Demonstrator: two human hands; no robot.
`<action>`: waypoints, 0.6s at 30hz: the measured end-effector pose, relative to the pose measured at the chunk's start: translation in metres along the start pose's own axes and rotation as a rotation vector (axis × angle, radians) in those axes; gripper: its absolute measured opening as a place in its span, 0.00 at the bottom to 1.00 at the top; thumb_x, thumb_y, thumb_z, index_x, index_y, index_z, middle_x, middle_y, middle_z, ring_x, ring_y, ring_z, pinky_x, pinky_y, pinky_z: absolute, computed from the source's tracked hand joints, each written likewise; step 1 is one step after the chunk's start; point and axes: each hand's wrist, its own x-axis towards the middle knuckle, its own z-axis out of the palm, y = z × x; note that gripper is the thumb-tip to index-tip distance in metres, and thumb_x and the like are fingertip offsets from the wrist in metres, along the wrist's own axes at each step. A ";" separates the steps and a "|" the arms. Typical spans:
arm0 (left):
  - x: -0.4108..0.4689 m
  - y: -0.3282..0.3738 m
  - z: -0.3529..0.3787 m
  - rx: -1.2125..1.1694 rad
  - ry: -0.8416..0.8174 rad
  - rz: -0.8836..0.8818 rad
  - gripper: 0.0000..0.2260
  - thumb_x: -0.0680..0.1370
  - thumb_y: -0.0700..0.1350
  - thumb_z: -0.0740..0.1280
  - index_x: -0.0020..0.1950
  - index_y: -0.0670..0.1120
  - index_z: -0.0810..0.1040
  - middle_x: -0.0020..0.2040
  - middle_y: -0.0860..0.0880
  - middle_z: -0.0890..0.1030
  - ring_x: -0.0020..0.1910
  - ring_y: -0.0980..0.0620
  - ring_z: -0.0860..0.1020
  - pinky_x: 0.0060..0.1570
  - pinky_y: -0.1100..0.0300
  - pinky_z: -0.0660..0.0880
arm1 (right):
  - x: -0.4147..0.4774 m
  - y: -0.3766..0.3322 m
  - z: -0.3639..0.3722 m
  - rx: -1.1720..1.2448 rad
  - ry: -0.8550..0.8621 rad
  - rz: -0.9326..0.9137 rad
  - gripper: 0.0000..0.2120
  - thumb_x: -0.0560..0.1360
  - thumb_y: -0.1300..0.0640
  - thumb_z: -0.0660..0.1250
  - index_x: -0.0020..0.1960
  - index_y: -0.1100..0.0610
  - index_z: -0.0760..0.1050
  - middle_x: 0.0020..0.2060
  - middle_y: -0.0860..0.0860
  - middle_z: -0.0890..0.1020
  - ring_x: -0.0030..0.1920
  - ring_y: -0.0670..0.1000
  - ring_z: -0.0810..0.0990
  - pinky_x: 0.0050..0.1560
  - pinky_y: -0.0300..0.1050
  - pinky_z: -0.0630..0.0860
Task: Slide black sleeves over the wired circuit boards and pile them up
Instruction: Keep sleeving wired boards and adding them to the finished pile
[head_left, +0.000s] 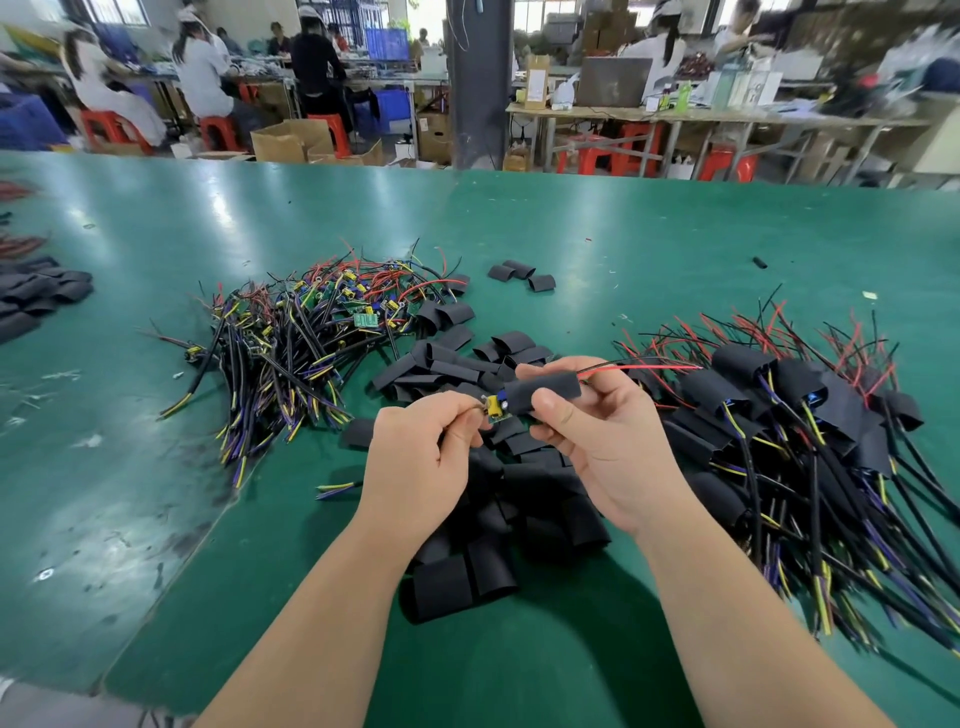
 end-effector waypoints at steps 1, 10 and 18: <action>0.000 0.000 -0.001 0.009 -0.008 0.004 0.08 0.77 0.44 0.63 0.43 0.46 0.82 0.31 0.60 0.77 0.35 0.58 0.77 0.41 0.59 0.73 | 0.000 0.001 -0.001 -0.015 0.023 0.007 0.13 0.63 0.58 0.74 0.47 0.54 0.78 0.50 0.53 0.85 0.44 0.49 0.83 0.40 0.39 0.78; -0.001 0.005 -0.006 0.020 -0.032 0.036 0.08 0.76 0.43 0.64 0.41 0.45 0.82 0.30 0.58 0.77 0.32 0.56 0.78 0.40 0.41 0.74 | 0.000 0.000 -0.005 -0.178 -0.072 -0.060 0.14 0.68 0.69 0.73 0.51 0.58 0.77 0.52 0.54 0.84 0.48 0.54 0.83 0.50 0.43 0.79; -0.001 0.009 -0.004 -0.037 -0.033 0.033 0.08 0.75 0.42 0.64 0.40 0.45 0.82 0.30 0.56 0.79 0.32 0.58 0.77 0.40 0.45 0.75 | 0.000 -0.003 -0.007 -0.116 -0.064 -0.007 0.12 0.64 0.60 0.75 0.47 0.56 0.79 0.48 0.56 0.85 0.43 0.51 0.82 0.41 0.41 0.79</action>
